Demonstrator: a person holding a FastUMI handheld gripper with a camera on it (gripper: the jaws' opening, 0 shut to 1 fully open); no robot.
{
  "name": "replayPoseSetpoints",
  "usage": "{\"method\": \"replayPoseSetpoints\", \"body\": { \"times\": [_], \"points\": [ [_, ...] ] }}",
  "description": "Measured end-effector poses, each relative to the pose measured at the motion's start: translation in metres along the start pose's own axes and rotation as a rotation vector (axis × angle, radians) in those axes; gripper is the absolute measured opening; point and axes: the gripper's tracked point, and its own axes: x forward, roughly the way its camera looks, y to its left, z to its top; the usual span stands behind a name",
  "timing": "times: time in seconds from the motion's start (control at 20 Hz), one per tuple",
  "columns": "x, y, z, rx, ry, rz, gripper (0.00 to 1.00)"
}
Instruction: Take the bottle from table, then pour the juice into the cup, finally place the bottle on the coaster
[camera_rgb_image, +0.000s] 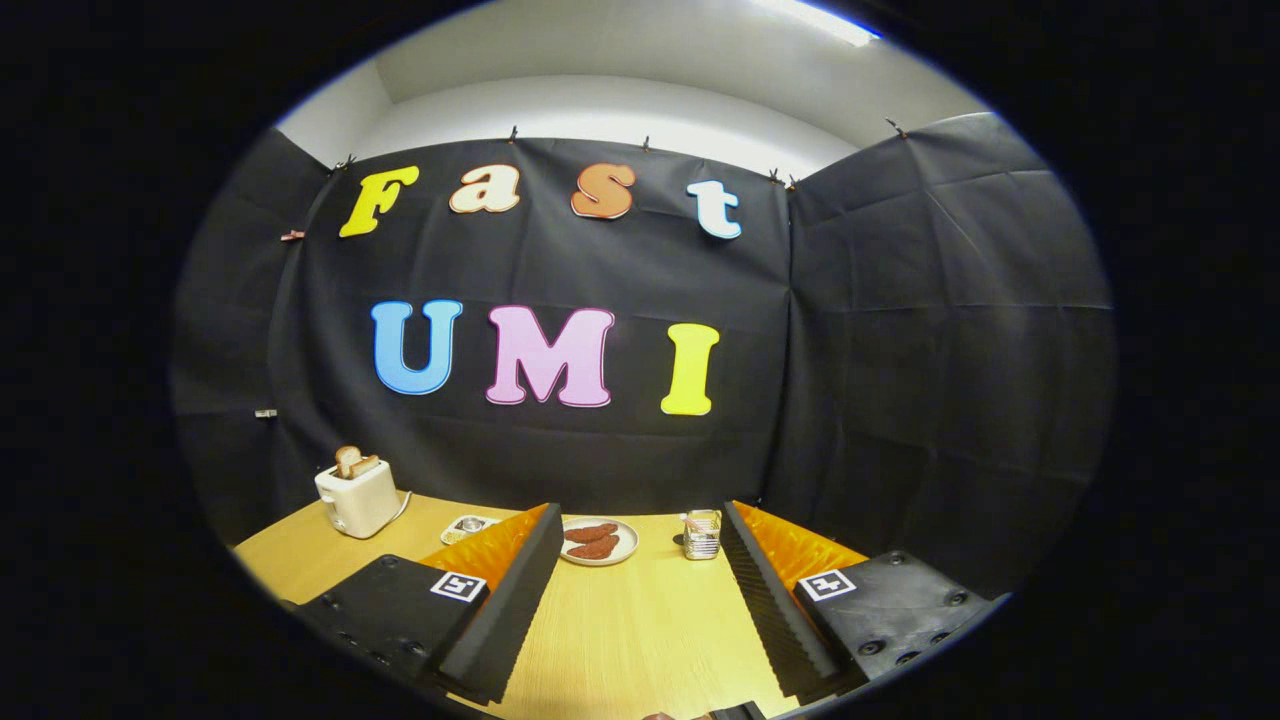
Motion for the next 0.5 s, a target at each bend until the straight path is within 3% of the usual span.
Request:
{"method": "replayPoseSetpoints", "body": {
  "times": [0.1,0.5],
  "points": [
    [0.001,0.001,-0.004,0.003,-0.009,0.012,0.97],
    [0.018,0.025,-0.002,-0.057,-0.058,0.207,0.97]
  ]
}}
